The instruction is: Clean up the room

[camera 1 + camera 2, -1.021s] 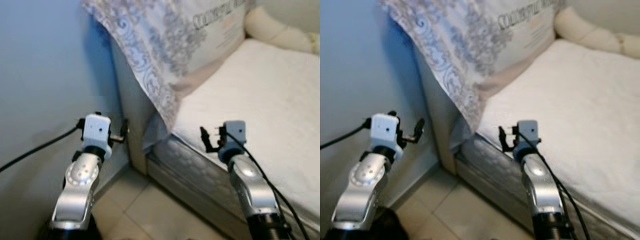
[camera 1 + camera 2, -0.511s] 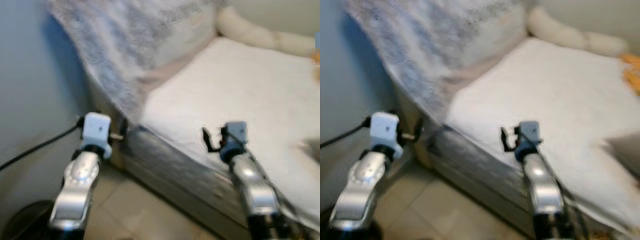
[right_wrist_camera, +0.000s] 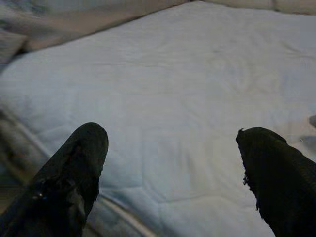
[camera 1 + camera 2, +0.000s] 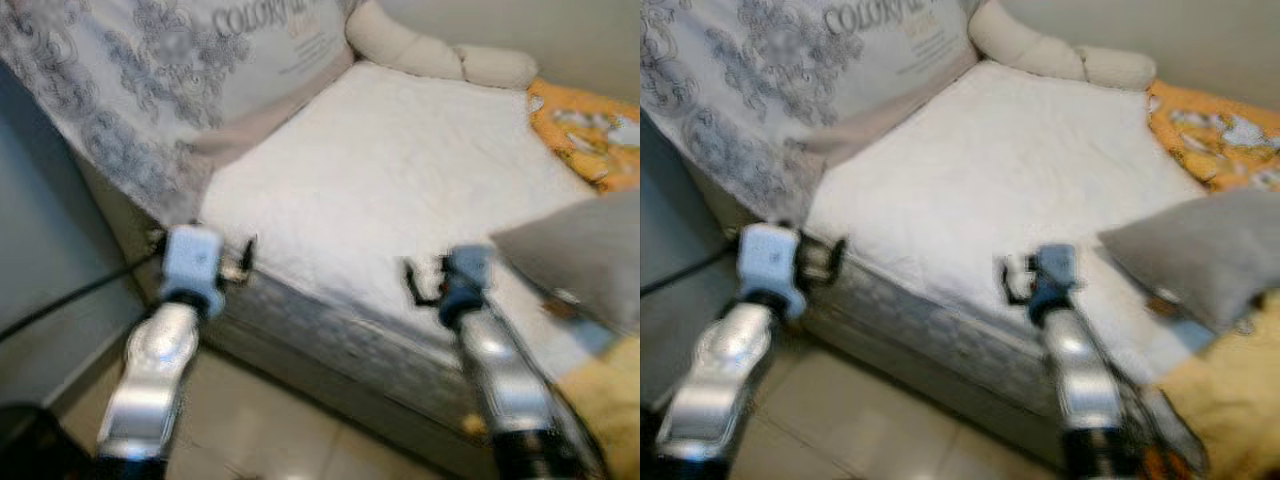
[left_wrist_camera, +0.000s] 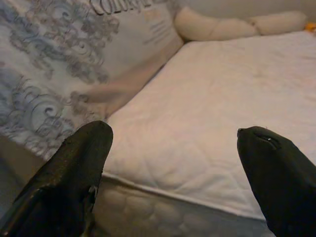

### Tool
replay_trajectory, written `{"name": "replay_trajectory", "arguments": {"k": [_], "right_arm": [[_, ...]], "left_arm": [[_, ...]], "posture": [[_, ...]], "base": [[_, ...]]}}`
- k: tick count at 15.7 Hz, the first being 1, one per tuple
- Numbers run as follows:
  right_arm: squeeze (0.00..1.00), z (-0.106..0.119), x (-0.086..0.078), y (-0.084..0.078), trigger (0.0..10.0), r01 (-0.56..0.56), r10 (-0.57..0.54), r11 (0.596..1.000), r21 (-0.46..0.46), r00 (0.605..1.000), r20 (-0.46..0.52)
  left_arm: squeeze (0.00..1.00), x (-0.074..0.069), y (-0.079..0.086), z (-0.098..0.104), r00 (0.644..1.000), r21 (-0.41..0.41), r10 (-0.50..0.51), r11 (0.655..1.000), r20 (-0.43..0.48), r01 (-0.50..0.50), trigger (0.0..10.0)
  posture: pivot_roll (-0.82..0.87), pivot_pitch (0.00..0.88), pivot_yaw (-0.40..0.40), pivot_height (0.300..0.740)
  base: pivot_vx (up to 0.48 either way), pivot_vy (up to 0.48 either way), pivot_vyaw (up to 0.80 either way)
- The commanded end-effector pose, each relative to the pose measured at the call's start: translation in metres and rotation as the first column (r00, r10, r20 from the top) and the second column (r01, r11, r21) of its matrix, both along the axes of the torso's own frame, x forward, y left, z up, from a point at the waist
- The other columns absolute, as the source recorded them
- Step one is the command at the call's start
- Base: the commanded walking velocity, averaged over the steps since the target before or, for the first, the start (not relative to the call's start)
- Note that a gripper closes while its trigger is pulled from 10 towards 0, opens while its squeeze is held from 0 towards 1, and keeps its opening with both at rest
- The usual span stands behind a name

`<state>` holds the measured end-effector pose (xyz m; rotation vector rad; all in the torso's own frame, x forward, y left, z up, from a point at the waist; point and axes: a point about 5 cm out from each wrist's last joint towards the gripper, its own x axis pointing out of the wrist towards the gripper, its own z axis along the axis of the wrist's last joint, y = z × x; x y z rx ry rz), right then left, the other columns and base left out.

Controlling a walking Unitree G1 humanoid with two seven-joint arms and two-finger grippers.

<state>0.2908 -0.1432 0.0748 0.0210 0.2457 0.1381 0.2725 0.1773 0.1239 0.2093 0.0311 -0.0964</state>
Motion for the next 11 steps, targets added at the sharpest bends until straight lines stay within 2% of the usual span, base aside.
{"name": "replay_trajectory", "arguments": {"k": [1,3,7,11], "right_arm": [[0.00,0.0049,0.0021,-0.0111,10.0,0.031,-0.031,0.999,-0.030,0.999,0.021],[0.00,0.0049,0.0022,-0.0107,10.0,0.030,-0.030,0.999,-0.032,0.999,0.024],[0.00,0.0051,0.0026,-0.0100,10.0,0.026,-0.025,0.999,-0.030,0.999,0.026],[0.00,0.0052,0.0028,-0.0103,10.0,0.024,-0.024,0.999,-0.026,0.999,0.027]], "left_arm": [[0.47,0.0010,-0.0051,0.0012,1.000,-0.020,-0.010,1.000,0.003,0.010,10.0],[0.44,0.0021,-0.0059,0.0015,1.000,-0.035,0.002,0.999,-0.001,-0.002,10.0],[0.48,0.0032,-0.0055,0.0057,1.000,-0.041,-0.008,0.999,0.021,0.009,10.0],[0.49,0.0033,-0.0059,0.0053,1.000,-0.048,-0.004,0.999,0.019,0.005,10.0]], "posture": [[0.11,0.011,-0.004,0.740],[0.11,0.011,-0.004,0.740],[0.11,0.012,-0.006,0.740],[0.11,0.010,-0.006,0.740]], "base": [[0.000,0.000,0.00],[0.000,0.000,0.00],[0.000,0.000,0.00],[0.000,0.000,-0.71]]}}
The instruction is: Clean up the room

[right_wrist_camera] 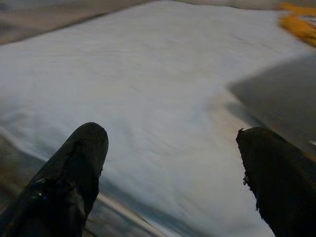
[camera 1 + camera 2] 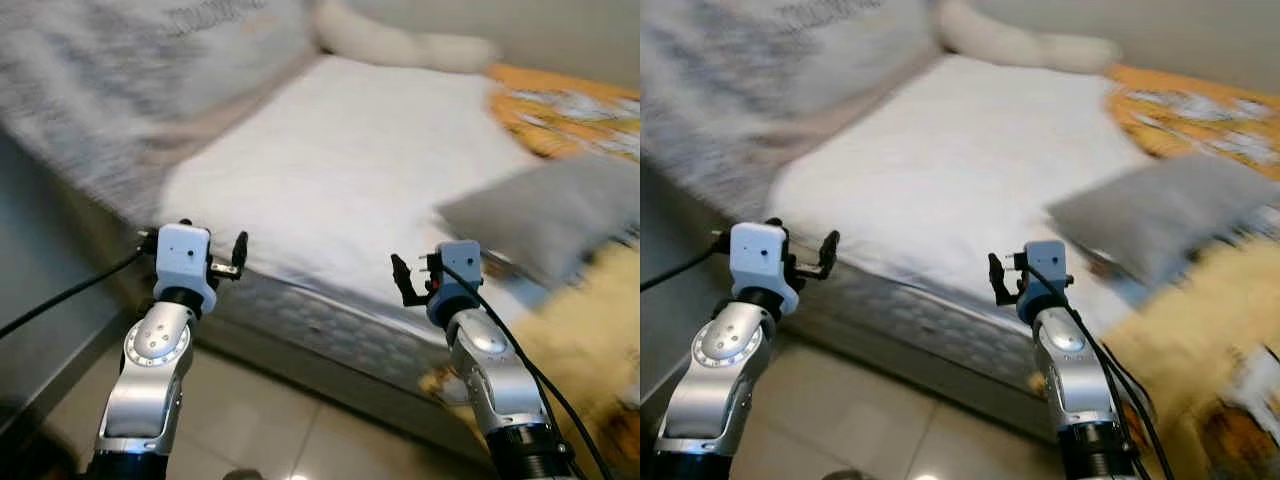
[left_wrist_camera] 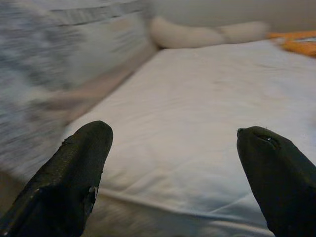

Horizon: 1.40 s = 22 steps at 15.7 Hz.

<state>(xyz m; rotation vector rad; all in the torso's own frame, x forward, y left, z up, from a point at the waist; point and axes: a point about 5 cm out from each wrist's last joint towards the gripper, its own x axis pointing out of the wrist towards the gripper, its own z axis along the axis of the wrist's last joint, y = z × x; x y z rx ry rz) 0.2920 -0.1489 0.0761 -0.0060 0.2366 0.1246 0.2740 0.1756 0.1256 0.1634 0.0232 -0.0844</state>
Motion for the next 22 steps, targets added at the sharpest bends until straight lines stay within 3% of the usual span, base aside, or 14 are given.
{"name": "replay_trajectory", "arguments": {"k": [1,4,9,22], "right_arm": [[0.00,0.0040,0.0018,-0.0048,10.0,0.013,-0.013,1.000,0.002,1.000,0.016],[0.00,0.0044,0.0023,-0.0047,10.0,0.013,-0.013,1.000,0.003,1.000,0.018],[0.00,0.0047,0.0027,-0.0050,10.0,0.016,-0.016,1.000,0.002,1.000,0.022],[0.00,0.0071,0.0032,-0.0056,10.0,0.009,-0.008,1.000,-0.014,0.999,0.042]], "left_arm": [[0.49,0.0020,-0.0043,0.0035,1.000,-0.002,-0.017,1.000,0.012,0.017,10.0],[0.49,0.0027,-0.0015,0.0043,1.000,0.004,-0.014,1.000,0.014,0.014,10.0],[0.50,0.0035,0.0053,0.0077,1.000,0.013,-0.006,1.000,0.024,0.006,10.0],[0.49,0.0024,0.0036,0.0052,1.000,0.007,-0.010,1.000,0.029,0.010,10.0]], "posture": [[0.11,0.009,-0.007,0.740],[0.11,0.008,-0.008,0.740],[0.11,0.005,-0.009,0.740],[0.09,0.000,-0.008,0.740]], "base": [[0.240,0.000,-0.77],[0.266,0.000,-0.62],[0.310,0.000,0.00],[0.354,0.000,-0.15]]}}
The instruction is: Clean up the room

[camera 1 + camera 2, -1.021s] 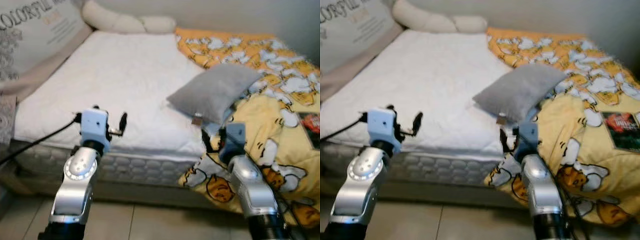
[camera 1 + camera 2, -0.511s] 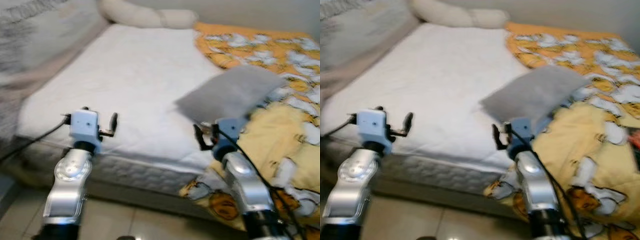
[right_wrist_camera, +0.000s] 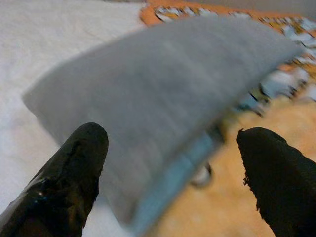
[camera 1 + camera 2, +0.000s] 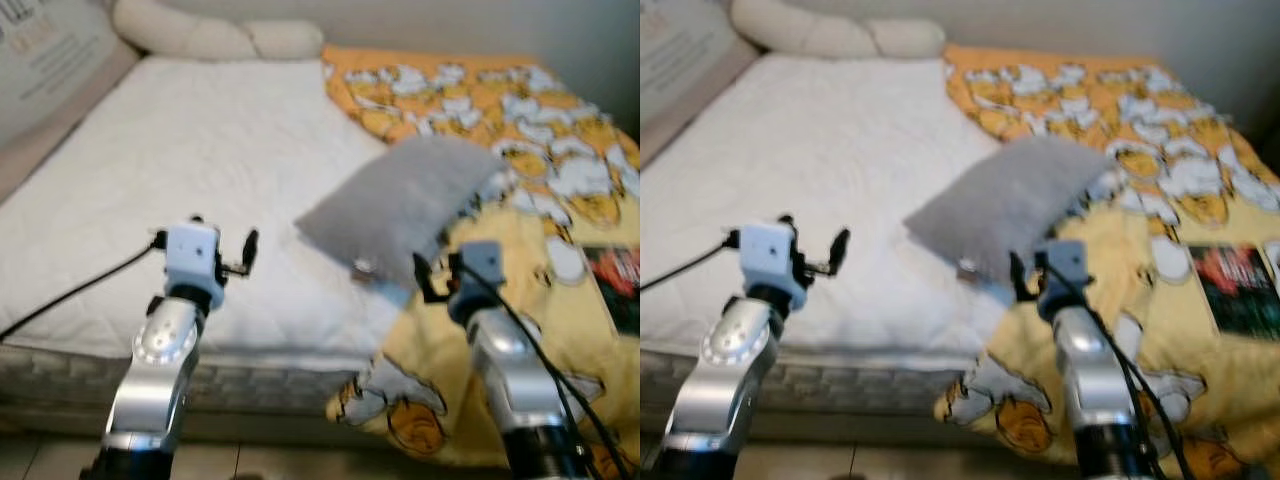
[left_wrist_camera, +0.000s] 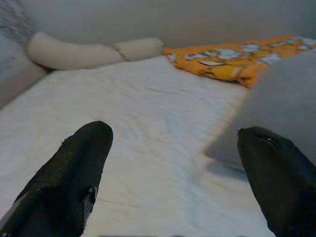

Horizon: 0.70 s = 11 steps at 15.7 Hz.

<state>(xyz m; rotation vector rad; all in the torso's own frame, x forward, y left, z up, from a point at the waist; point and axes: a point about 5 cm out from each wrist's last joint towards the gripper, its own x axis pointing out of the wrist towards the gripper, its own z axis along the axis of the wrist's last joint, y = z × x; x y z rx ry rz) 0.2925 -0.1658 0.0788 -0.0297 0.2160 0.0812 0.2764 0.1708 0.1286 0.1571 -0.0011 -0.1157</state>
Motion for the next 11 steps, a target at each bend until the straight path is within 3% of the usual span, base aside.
{"name": "replay_trajectory", "arguments": {"k": [1,11], "right_arm": [[0.00,0.0045,0.0027,0.0116,10.0,-0.034,0.034,0.999,0.012,0.999,0.020],[0.00,0.0051,0.0027,0.0147,10.0,-0.069,0.069,0.998,0.012,0.997,0.021]], "left_arm": [[0.50,0.0001,0.0084,0.0022,1.000,0.014,0.022,1.000,0.008,-0.022,10.0],[0.51,0.0016,0.0103,0.0030,1.000,0.010,0.030,1.000,0.010,-0.030,10.0]], "posture": [[0.09,0.000,-0.007,0.740],[0.09,0.000,-0.008,0.740]], "base": [[0.356,0.000,0.00],[0.354,0.000,0.00]]}}
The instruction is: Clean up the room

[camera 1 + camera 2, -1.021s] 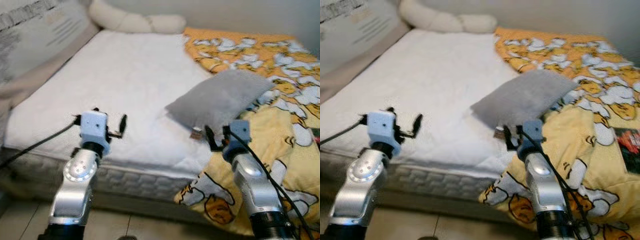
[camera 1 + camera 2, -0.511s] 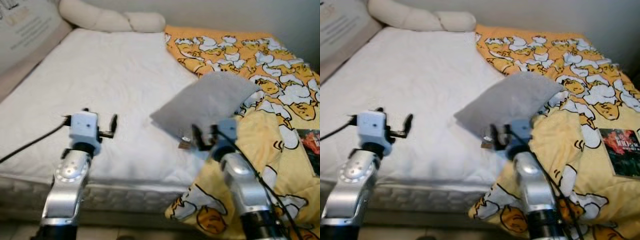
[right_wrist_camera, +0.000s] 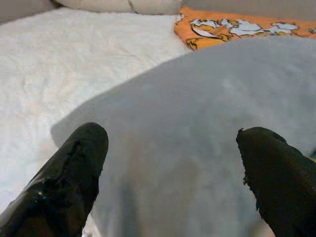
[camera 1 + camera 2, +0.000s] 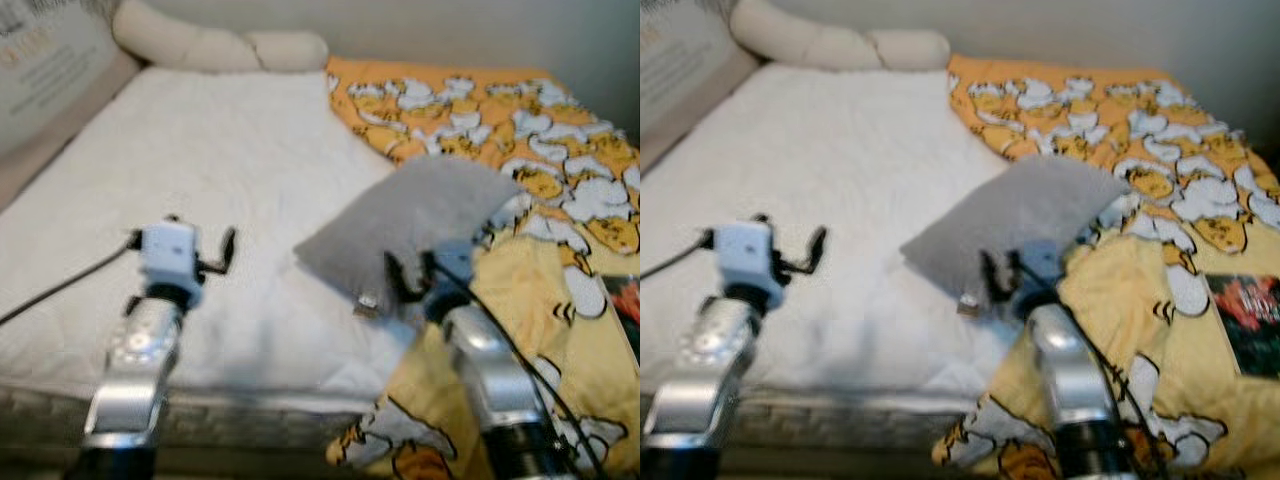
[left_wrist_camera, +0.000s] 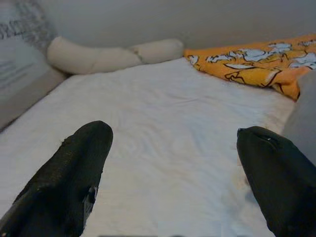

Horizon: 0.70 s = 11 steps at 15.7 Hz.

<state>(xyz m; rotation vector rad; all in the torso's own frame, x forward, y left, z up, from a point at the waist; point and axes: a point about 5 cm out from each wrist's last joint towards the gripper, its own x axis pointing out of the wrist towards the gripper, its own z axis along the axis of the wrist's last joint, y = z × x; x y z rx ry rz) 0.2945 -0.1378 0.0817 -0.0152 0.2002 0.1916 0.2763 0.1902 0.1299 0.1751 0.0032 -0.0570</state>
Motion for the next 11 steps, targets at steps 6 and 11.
{"name": "replay_trajectory", "arguments": {"k": [6,11], "right_arm": [[0.00,0.0019,0.0015,-0.0132,10.0,0.035,-0.035,0.999,-0.016,0.999,0.004],[0.00,0.0029,0.0004,-0.0148,10.0,0.035,-0.035,0.999,-0.010,0.999,0.009]], "left_arm": [[0.51,0.0029,-0.0093,0.0027,0.999,-0.009,-0.031,0.999,0.011,0.032,10.0],[0.47,0.0012,-0.0112,0.0034,0.999,-0.020,-0.033,0.999,0.017,0.033,10.0]], "posture": [[0.10,0.000,-0.008,0.740],[0.09,0.000,-0.007,0.740]], "base": [[0.356,0.000,0.00],[0.133,0.000,0.00]]}}
